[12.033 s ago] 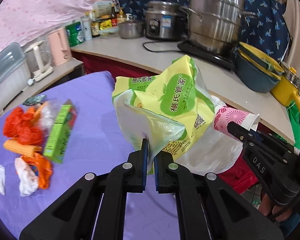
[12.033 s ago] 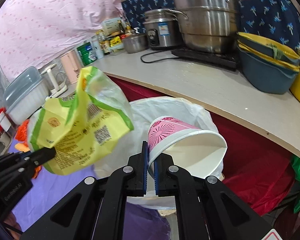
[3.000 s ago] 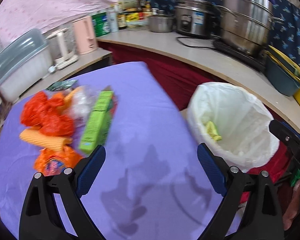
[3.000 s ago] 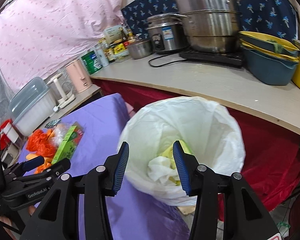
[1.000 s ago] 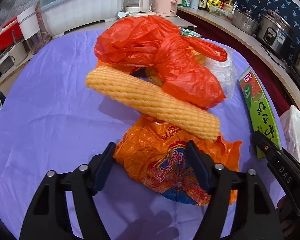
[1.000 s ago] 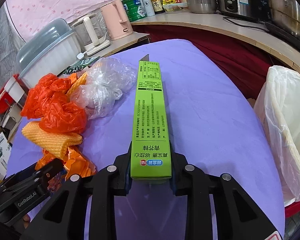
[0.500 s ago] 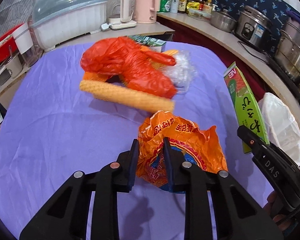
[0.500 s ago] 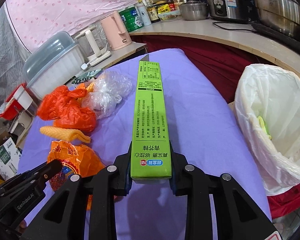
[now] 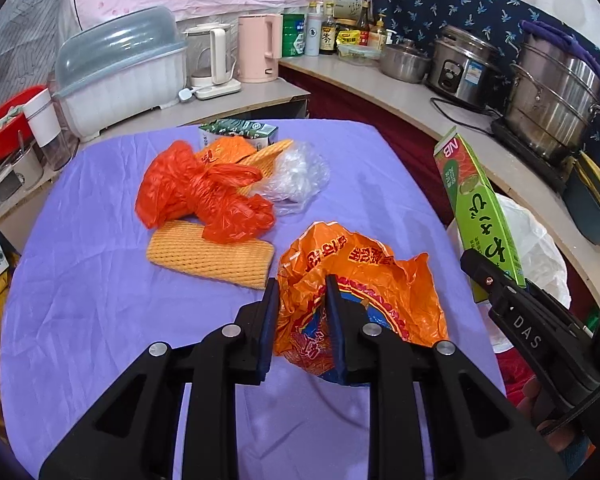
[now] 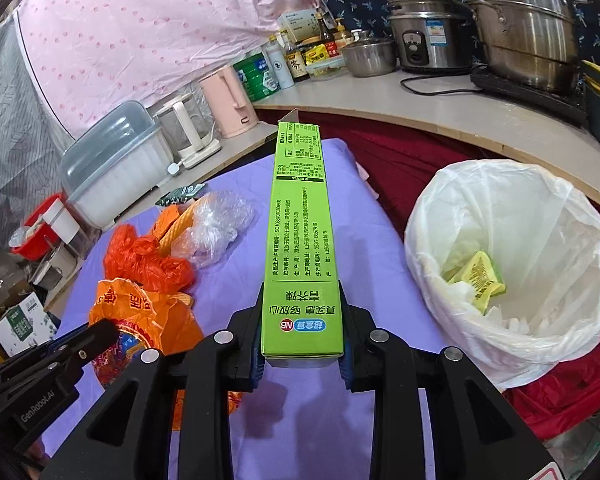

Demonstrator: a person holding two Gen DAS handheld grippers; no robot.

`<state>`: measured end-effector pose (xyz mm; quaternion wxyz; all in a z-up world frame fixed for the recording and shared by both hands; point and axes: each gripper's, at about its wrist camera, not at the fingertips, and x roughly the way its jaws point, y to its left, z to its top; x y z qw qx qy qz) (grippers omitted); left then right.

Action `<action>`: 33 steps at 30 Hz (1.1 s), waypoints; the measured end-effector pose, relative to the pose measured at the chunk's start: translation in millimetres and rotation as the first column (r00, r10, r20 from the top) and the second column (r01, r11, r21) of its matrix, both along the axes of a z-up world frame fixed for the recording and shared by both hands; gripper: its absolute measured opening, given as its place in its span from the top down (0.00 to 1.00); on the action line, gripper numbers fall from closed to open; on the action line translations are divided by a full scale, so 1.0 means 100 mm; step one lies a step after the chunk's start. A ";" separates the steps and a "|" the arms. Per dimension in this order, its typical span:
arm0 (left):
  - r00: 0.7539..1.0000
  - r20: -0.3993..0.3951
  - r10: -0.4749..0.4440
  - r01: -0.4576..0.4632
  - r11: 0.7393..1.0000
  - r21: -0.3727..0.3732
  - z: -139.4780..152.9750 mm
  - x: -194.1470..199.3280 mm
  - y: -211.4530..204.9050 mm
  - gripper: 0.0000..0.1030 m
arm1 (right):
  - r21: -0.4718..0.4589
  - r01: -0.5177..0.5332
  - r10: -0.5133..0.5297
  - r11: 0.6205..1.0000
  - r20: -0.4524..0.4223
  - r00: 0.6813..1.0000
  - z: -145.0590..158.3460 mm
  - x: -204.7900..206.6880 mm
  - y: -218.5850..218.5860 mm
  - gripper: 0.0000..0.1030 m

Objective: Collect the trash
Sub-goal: 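Lift the green box toward the bin while the left tool lifts the orange bag, then lower the green box and orange bag into the bin and open both tools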

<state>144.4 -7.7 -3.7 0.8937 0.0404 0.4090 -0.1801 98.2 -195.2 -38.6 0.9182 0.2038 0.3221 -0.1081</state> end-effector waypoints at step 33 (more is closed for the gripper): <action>0.969 0.045 -0.243 0.246 0.967 -0.072 0.26 -0.27 -1.79 0.78 | 0.032 0.281 -0.280 0.959 -0.046 0.959 -0.26 -1.10 -1.48 0.74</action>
